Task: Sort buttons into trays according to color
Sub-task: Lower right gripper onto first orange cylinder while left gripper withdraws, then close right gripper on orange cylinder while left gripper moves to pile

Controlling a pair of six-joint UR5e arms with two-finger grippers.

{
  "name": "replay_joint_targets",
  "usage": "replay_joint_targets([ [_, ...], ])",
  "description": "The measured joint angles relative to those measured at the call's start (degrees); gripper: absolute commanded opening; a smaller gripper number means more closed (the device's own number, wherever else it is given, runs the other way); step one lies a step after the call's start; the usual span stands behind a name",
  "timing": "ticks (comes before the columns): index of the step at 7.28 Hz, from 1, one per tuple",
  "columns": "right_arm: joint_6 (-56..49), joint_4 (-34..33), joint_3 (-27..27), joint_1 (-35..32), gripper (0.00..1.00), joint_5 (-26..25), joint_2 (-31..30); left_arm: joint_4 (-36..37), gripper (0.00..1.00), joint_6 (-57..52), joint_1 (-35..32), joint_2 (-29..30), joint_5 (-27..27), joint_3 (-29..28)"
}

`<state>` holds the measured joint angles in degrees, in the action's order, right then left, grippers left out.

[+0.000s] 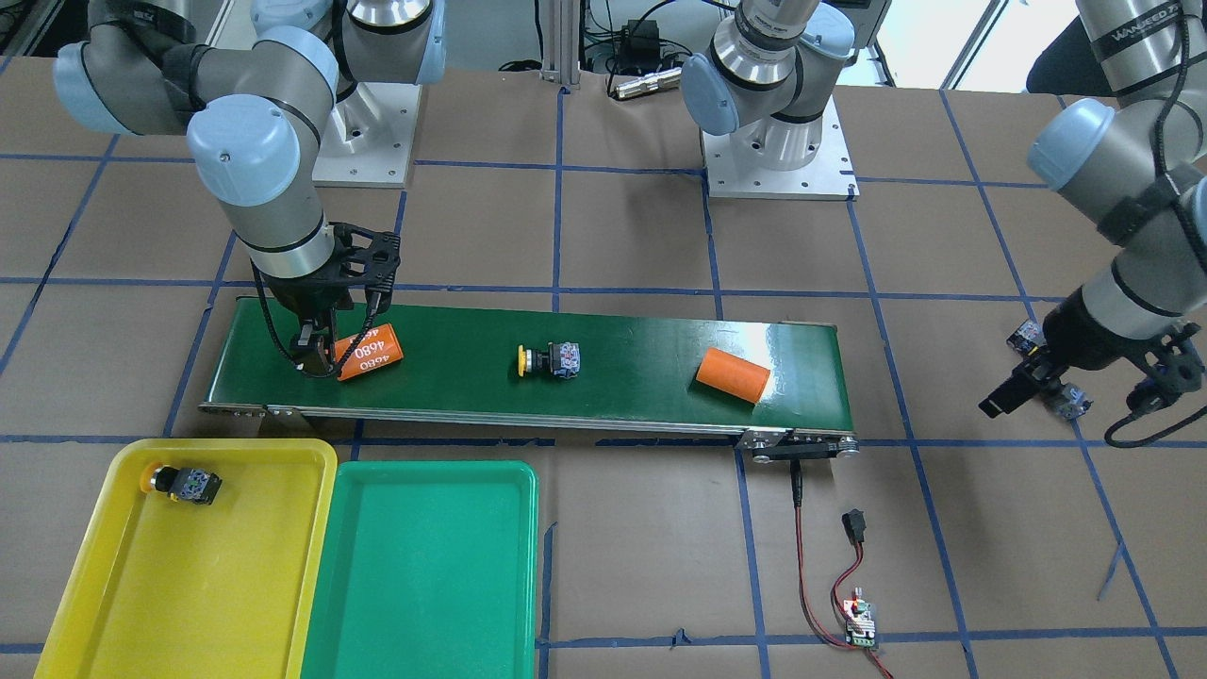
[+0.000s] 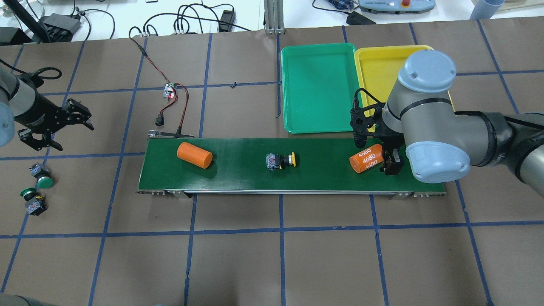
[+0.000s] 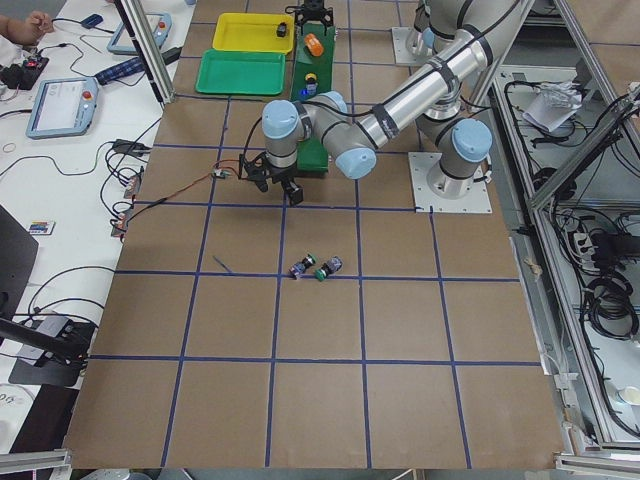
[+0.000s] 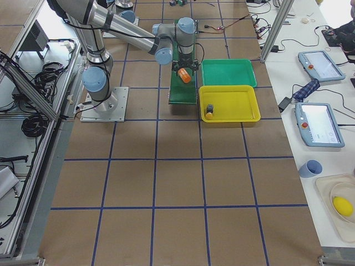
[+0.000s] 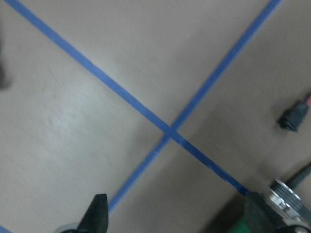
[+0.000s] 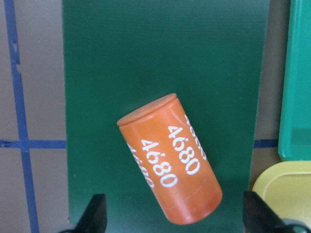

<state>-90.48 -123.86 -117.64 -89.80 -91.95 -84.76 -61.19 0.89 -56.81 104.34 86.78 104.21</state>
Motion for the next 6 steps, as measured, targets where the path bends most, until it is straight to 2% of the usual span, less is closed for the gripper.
replay_joint_targets([
  [3, -0.7, -5.4, -3.3, -0.1, 1.0, 0.4, 0.3, 1.2, 1.0, -13.6, 9.8, 6.1, -0.2, -4.8],
  [6, -2.2, -8.0, -4.8, -0.1, 1.0, 0.6, 0.7, 0.8, 1.0, -15.7, 13.7, 12.5, -0.2, -8.0],
])
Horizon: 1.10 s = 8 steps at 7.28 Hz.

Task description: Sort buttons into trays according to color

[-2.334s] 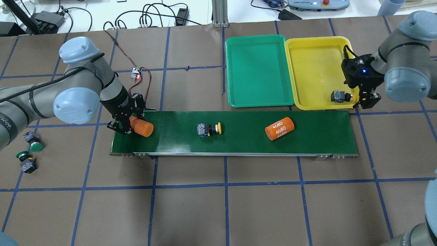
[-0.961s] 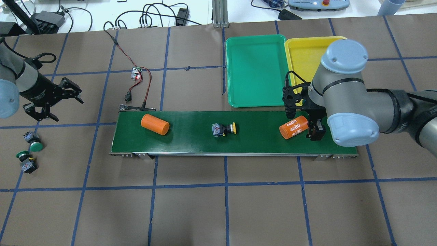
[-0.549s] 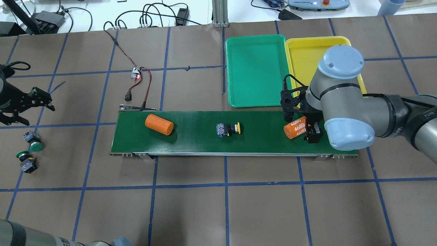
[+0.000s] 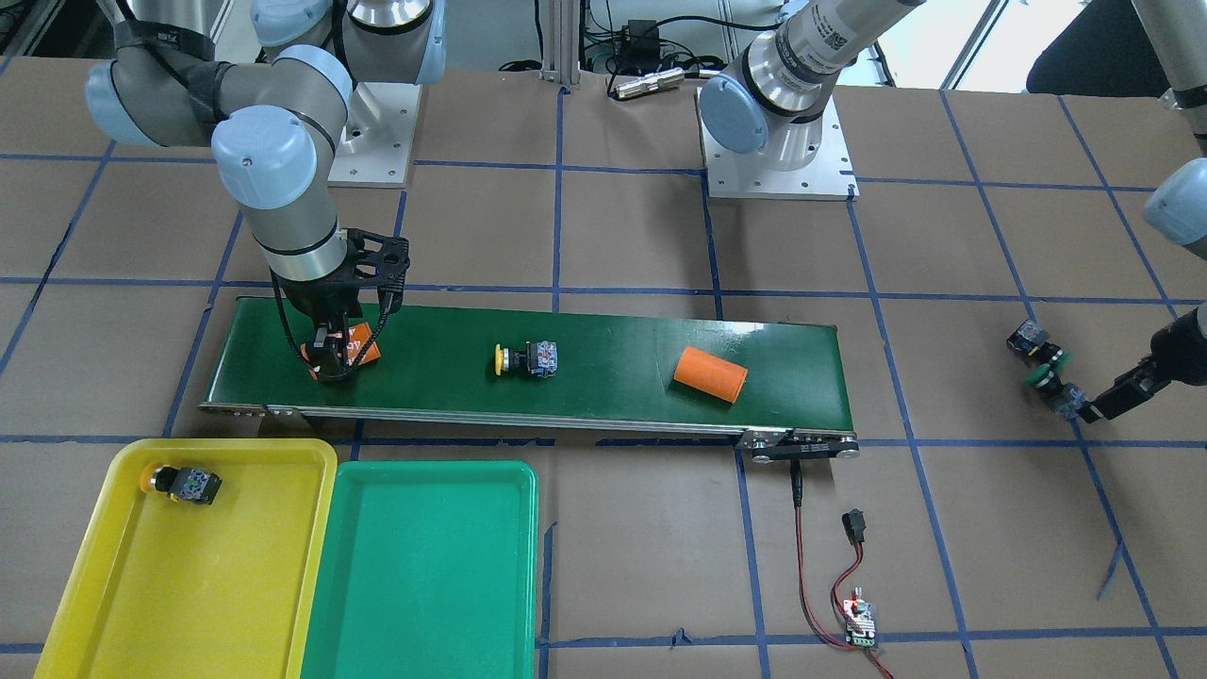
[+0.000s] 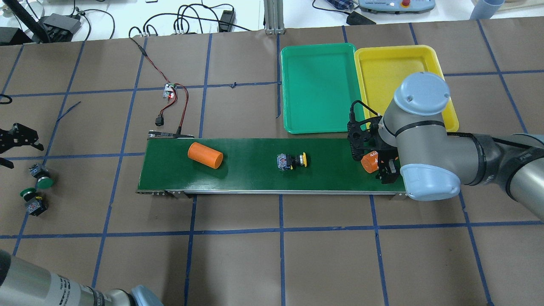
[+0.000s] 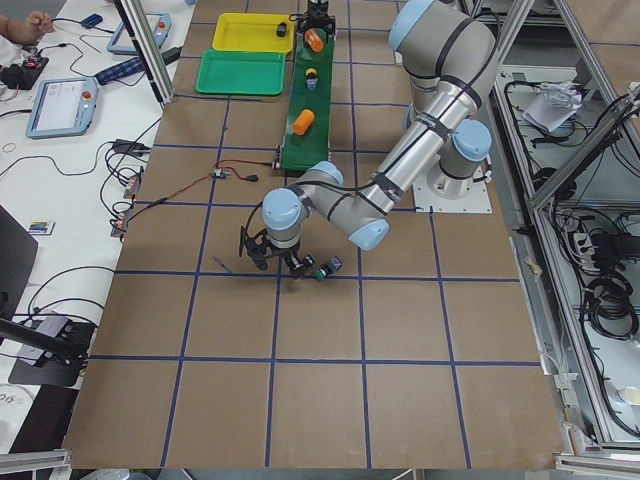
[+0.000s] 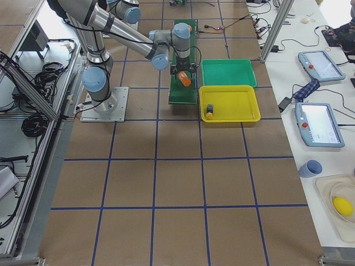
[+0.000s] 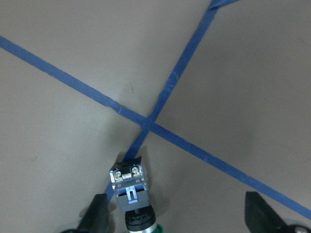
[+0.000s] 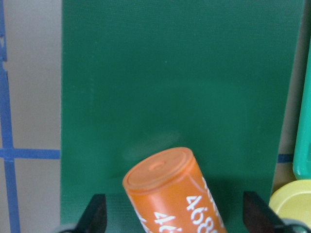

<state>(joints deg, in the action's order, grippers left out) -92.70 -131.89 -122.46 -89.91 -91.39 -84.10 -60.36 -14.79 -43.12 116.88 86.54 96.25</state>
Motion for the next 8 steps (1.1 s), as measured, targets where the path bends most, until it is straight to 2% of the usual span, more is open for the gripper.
replay_joint_targets([
  [1, 0.1, -0.1, 0.0, 0.0, 1.0, 0.0, 0.3, -0.1, 1.0, -0.4, 0.6, 1.0, 0.0, 0.0],
  [2, 0.3, -0.1, 0.0, 0.0, 1.0, 0.0, 0.5, -0.3, 0.96, -0.6, 0.9, 1.6, 0.1, 0.1],
  [3, 0.4, -0.1, 0.0, 0.0, 1.0, 0.0, 0.6, -0.3, 0.8, -0.8, 1.0, 2.2, 0.1, 0.3],
  [4, 0.5, -0.1, 0.0, 0.0, 1.0, 0.0, 0.7, -0.4, 0.42, -0.9, 1.0, 2.9, 0.0, 0.4],
  [5, 0.4, 0.0, 0.0, 0.0, 1.0, -0.1, 0.7, -0.4, 0.13, -1.0, 1.0, 3.4, -0.1, 0.7],
  [6, 0.2, 0.3, 0.0, 0.0, 1.0, -0.1, 0.7, -0.4, 0.0, -1.1, 0.9, 3.6, -0.1, 0.9],
  [8, 0.2, 0.6, 0.1, 0.0, 1.0, -0.1, 0.9, -1.0, 0.0, -0.9, 0.5, 2.8, -0.2, 0.9],
])
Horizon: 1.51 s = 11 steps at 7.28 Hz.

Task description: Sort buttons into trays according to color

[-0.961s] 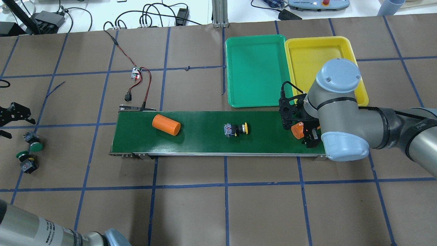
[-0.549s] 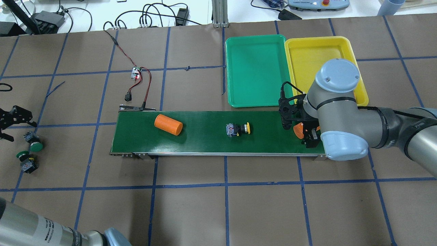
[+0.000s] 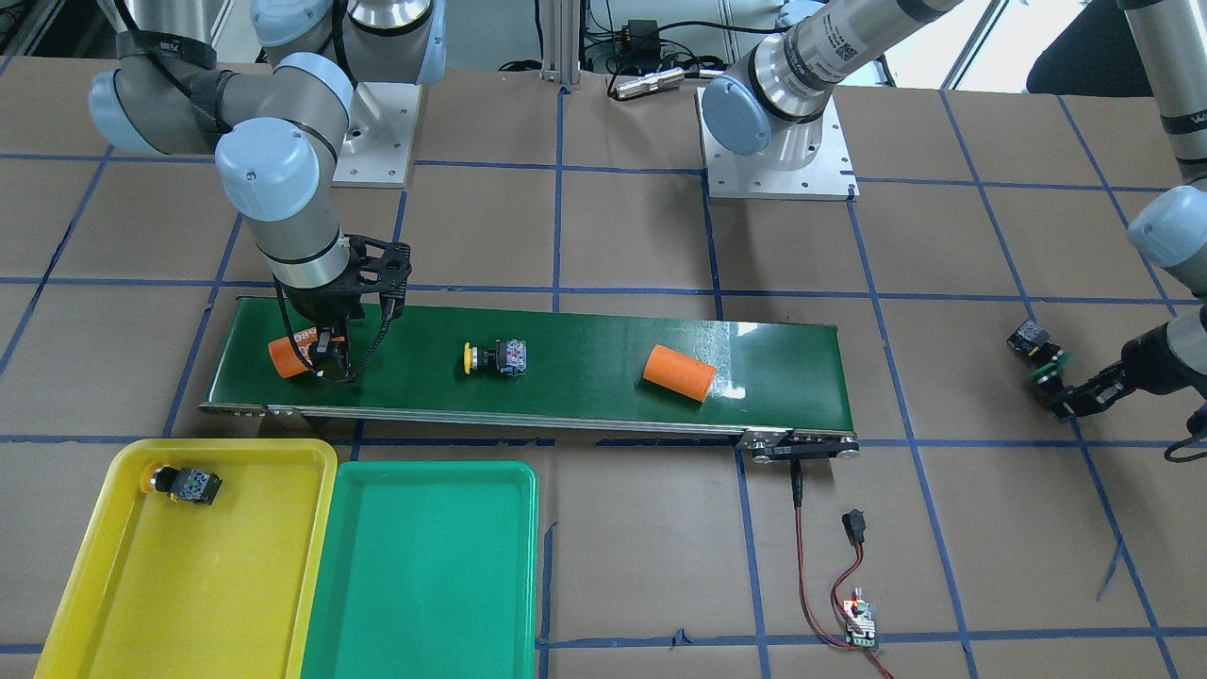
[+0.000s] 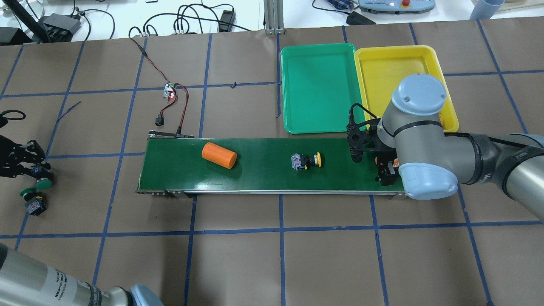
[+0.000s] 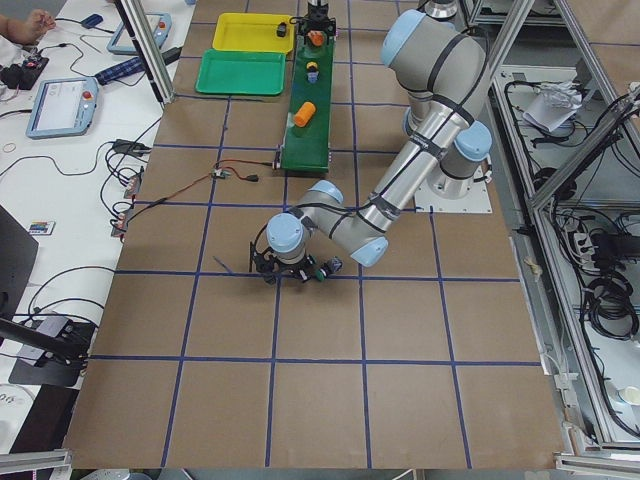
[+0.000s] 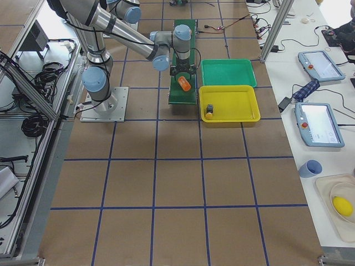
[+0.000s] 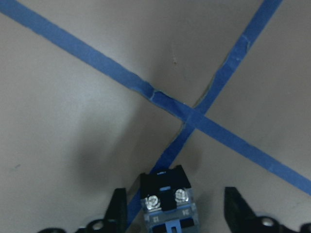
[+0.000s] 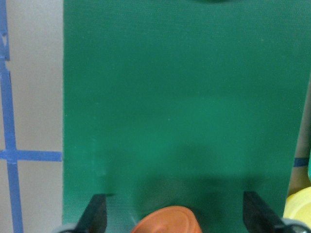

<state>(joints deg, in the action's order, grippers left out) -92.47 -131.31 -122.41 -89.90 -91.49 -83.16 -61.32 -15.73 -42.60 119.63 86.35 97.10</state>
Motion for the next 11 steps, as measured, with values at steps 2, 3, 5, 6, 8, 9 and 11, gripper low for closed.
replay_joint_targets([
  [2, 0.1, -0.1, 0.0, 0.0, 1.0, 0.0, 0.2, -2.1, 0.0, 2.1, -2.9, -2.5, -0.6, -0.6],
  [3, 0.2, -0.1, 0.1, 0.0, 1.0, 0.0, 0.2, -2.7, 0.0, 5.6, -6.4, -4.4, -0.7, -0.4],
  [5, 0.1, -0.2, 0.1, 0.0, 1.0, 0.0, 0.2, -5.2, 0.0, 18.5, -15.4, -8.6, -1.0, 0.5],
  [6, 0.1, -0.2, 0.1, 0.0, 1.0, 0.0, 0.2, -6.3, 0.0, 26.8, -20.6, -10.7, -1.1, 1.2],
  [8, 0.0, -0.3, 0.1, 0.1, 1.0, 0.0, 0.2, -6.6, 0.0, 43.3, -30.1, -13.9, -1.4, 4.1],
  [9, 0.0, -0.3, 0.1, 0.1, 1.0, 0.0, 0.2, -6.4, 0.0, 50.9, -33.3, -14.8, -1.5, 5.8],
  [11, 0.1, -0.4, 0.1, 0.1, 1.0, 0.0, 0.3, -6.1, 0.22, 59.1, -37.7, -15.7, -1.3, 8.2],
])
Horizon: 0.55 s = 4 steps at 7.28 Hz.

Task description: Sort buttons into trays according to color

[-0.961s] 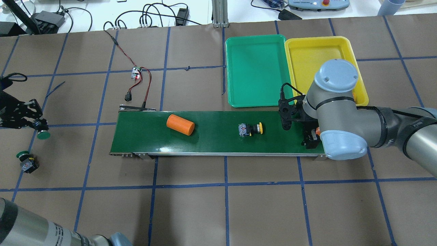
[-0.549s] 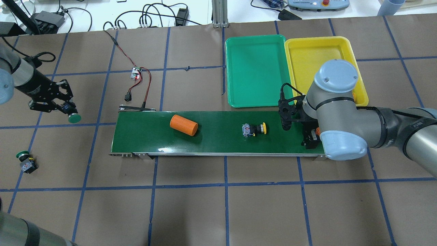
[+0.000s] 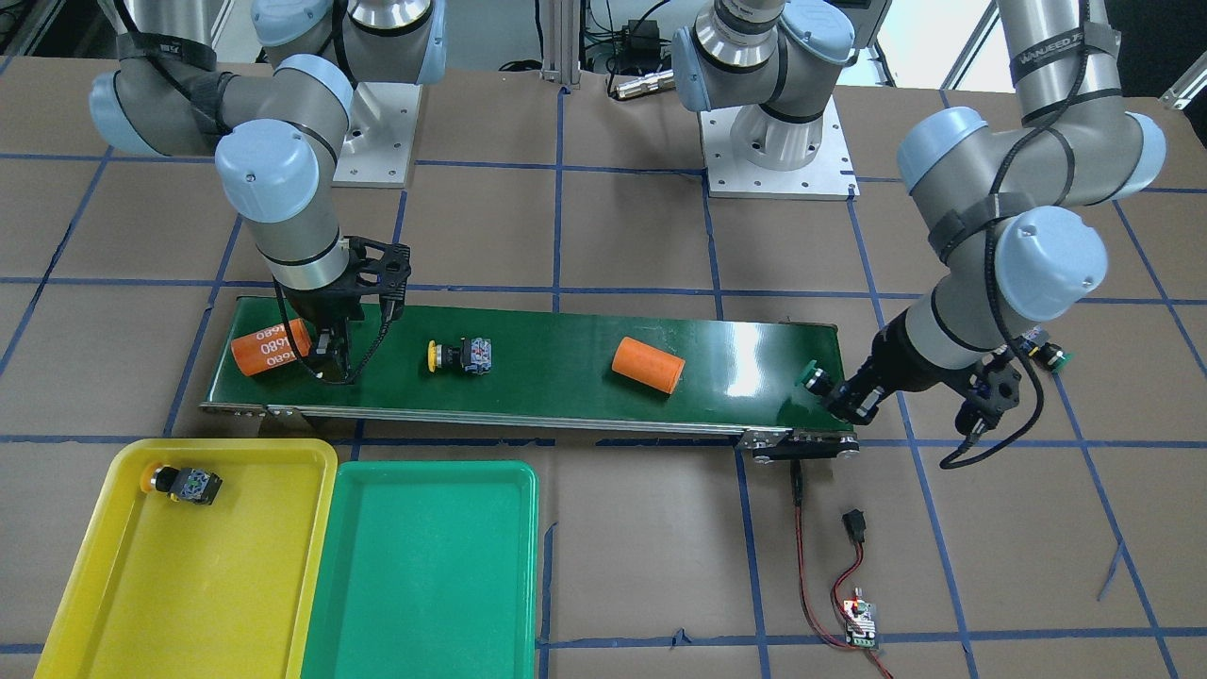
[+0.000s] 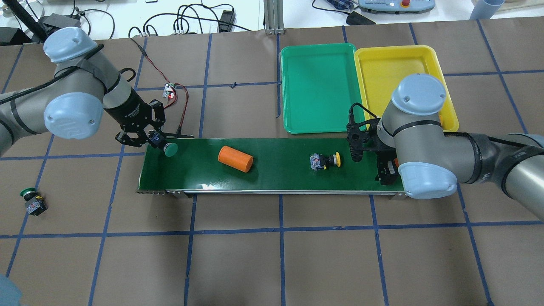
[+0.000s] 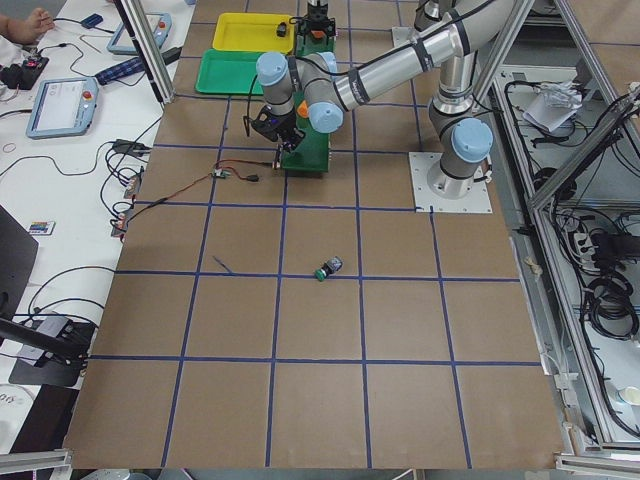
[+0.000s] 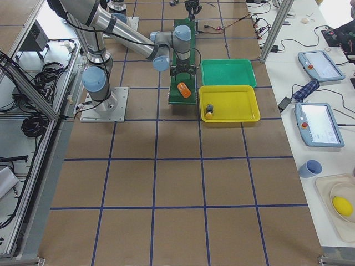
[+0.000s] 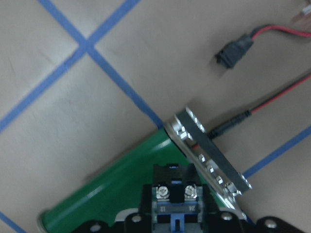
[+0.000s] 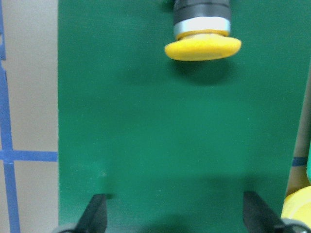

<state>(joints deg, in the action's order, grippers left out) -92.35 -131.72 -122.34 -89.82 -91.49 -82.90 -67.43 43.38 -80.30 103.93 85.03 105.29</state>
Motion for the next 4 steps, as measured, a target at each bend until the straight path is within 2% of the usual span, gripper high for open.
replay_joint_targets([
  [1, 0.1, 0.0, 0.0, 0.0, 1.0, 0.0, 0.0, 0.0, 0.8, 1.6, -1.1, 0.1, 0.0, 0.4],
  [2, 0.2, -0.1, 0.0, 0.0, 1.0, 0.0, 0.0, 0.1, 1.0, 2.8, -1.6, 0.4, 0.0, 0.8],
  [4, 0.2, -0.1, -0.1, 0.0, 1.0, 0.0, -0.1, 0.2, 1.0, 4.4, -1.6, 0.5, 0.0, 1.8],
])
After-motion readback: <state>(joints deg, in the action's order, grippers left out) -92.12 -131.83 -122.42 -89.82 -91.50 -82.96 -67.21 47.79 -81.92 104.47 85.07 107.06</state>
